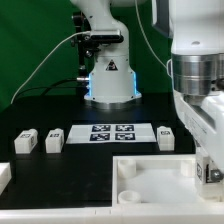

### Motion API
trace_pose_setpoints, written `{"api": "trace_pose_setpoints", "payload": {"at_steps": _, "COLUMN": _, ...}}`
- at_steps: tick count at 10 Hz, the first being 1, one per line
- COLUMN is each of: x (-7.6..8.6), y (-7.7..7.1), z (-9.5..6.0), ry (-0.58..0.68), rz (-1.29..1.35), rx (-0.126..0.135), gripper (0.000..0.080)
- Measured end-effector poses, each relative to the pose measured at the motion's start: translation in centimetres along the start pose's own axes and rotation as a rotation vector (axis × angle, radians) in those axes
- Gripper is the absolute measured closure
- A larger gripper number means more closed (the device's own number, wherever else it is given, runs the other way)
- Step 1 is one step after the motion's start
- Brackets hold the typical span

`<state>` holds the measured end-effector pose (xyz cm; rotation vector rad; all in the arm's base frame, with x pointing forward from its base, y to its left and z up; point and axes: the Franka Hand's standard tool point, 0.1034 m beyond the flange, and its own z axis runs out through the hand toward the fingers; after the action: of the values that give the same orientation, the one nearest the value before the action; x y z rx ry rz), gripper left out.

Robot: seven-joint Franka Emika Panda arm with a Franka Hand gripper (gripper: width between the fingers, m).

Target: Assemble one leg

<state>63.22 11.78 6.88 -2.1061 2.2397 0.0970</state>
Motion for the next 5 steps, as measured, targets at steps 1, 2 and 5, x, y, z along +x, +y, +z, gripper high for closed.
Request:
{"api": "trace_pose_setpoints", "payload": {"at_steps": 1, "x": -0.03, "y": 0.0, "z": 0.0, "ry": 0.0, "rz": -0.031, "rx": 0.0, "gripper": 0.0508}}
{"api": "trace_pose_setpoints", "payload": {"at_steps": 2, "x": -0.07, "y": 0.02, "z": 0.02, "ry": -0.002, "rz": -0.056, "rx": 0.0, "gripper": 0.0453}}
{"api": "trace_pose_setpoints", "payload": {"at_steps": 5, "x": -0.22, "y": -0.47, "z": -0.86, "ry": 0.001, "rz": -0.435, "rx": 0.037, "gripper": 0.0172}}
